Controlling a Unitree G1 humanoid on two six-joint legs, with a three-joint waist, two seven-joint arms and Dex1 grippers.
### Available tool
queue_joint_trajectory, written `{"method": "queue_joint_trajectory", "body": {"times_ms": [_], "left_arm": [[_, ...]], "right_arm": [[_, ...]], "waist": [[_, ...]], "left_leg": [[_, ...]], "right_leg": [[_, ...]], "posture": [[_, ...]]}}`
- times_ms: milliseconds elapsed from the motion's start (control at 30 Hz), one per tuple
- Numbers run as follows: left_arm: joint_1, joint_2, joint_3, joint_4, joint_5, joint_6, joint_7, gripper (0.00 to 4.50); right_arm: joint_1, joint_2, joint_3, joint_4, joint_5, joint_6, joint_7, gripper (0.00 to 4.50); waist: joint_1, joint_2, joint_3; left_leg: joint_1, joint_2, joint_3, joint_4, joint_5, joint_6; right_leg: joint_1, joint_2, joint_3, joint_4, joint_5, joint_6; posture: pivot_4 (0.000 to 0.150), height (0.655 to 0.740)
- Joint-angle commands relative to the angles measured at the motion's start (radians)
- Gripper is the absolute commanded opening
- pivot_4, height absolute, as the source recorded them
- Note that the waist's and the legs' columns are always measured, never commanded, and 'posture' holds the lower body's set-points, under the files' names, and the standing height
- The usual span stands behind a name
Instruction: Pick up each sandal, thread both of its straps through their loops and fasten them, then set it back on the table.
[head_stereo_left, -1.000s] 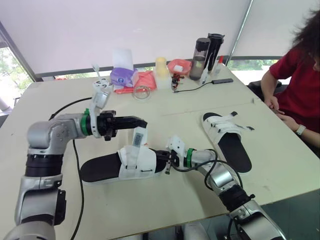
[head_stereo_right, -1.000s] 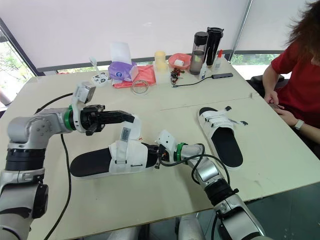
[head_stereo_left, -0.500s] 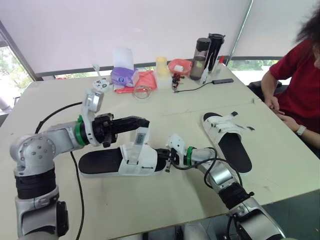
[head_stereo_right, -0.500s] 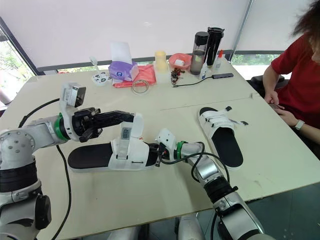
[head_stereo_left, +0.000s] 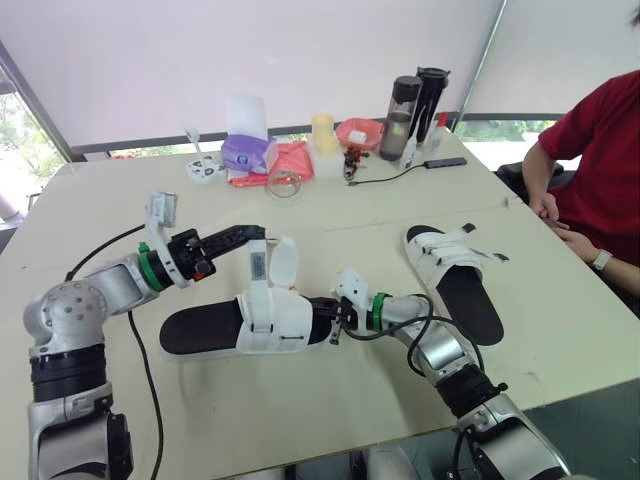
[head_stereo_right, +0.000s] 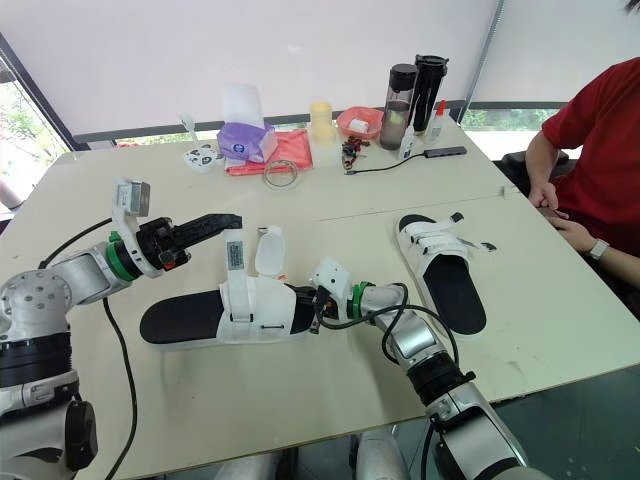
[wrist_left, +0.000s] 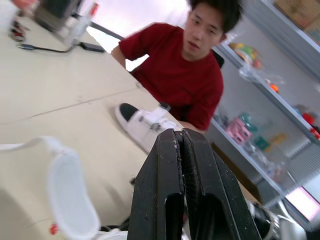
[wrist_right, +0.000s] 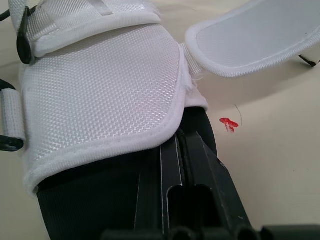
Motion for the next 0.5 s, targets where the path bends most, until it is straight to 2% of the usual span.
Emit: {"method": "queue_joint_trajectory", "body": {"times_ms": [33, 500], "left_arm": [[-0.007, 0.006, 0.011, 0.052, 0.032, -0.066, -0.024, 0.04], [-0.075, -0.012, -0.174, 0.351, 0.277, -0.25, -0.194, 0.04]], "right_arm": [[0.054, -0.024, 0.028, 0.094, -0.078, 0.051, -0.025, 0.0], [0.051, -0.025, 0.025, 0.09, -0.079, 0.056, -0.024, 0.0]], "waist": [[0.0, 0.0, 0.0], [0.0, 0.0, 0.0]], "left_leg": [[0.0, 0.0, 0.0, 0.0, 0.0, 0.0], [-0.001, 0.0, 0.0, 0.0, 0.0, 0.0]], "right_leg": [[0.0, 0.0, 0.0, 0.0, 0.0, 0.0], [0.0, -0.001, 0.0, -0.001, 0.0, 0.0]], "posture": [[0.15, 0.74], [0.15, 0.74]]}}
